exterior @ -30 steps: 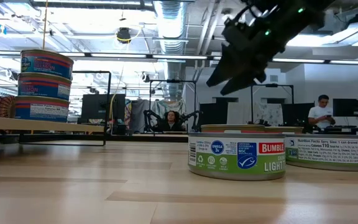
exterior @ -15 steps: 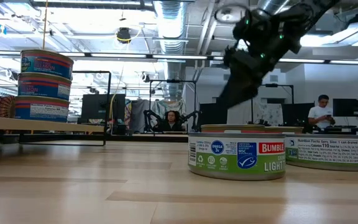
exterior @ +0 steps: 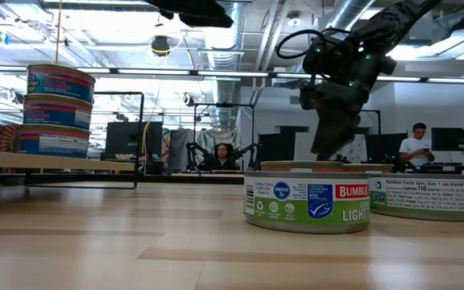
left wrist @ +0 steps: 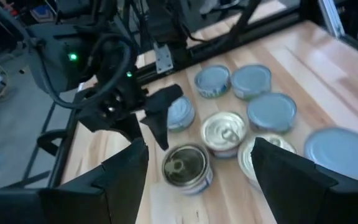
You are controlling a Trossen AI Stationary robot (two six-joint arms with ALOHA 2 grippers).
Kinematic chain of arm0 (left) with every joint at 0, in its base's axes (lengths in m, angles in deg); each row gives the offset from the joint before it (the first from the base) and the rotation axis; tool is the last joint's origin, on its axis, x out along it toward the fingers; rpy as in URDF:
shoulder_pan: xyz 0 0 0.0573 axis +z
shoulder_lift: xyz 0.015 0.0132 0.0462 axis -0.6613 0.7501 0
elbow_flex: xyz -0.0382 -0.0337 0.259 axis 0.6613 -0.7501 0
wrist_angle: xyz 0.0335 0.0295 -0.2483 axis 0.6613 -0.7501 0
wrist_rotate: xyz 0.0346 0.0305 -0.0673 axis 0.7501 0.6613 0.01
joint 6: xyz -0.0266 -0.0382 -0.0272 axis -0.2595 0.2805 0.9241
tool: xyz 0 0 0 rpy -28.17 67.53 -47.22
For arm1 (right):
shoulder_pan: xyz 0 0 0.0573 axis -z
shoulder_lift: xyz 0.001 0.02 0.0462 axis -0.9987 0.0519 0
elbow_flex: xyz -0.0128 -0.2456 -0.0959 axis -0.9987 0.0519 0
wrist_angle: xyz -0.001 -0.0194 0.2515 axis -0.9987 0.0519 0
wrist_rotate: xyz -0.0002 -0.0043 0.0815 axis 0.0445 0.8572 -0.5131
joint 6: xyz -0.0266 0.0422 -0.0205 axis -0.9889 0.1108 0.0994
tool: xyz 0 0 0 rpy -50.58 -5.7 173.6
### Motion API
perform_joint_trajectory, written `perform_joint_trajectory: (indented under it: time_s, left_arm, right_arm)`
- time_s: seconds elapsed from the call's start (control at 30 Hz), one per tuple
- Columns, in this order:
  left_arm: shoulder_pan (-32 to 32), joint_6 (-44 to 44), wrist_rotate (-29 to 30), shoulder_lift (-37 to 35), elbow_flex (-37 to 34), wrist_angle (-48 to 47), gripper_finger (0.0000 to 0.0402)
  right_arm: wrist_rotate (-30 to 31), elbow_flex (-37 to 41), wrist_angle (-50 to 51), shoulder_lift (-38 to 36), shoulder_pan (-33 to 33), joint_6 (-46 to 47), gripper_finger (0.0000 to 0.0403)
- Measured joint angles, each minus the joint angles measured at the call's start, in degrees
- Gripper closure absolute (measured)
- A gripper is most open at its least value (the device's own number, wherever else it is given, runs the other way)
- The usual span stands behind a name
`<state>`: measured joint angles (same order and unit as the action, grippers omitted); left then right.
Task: Stack canned seafood by type on shelf
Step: Stack the top right blue and pink tuna can on the blue and pink tuna can on the shelf
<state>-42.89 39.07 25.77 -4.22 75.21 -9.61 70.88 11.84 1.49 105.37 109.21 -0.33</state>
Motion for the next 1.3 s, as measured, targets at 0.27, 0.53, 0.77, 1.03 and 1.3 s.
perform_joint_trajectory:
  time_s: [0.27,0.53,0.77,1.03,1.3]
  left_arm:
    - [3.3,3.2,-1.6,3.4,0.0,7.3,0.013]
    - [3.6,4.1,0.2,3.4,0.0,10.1,0.013]
    - [3.6,5.1,1.3,3.4,0.0,8.4,0.013]
    - [7.2,7.3,-6.0,5.2,0.0,5.2,0.0143]
    - [10.0,5.7,-7.8,10.1,4.4,1.8,0.0168]
  right_arm:
    - [-1.1,0.0,0.9,0.4,-1.0,-1.9,0.0145]
    - [-1.3,-0.1,0.7,4.8,-3.3,-4.1,0.0181]
    - [-1.6,-0.2,0.5,6.1,-1.6,-6.4,0.0239]
    - [-1.6,-0.3,2.9,6.0,4.0,-6.6,0.0344]
    - [-0.1,0.0,4.5,6.4,9.7,-7.0,0.0389]
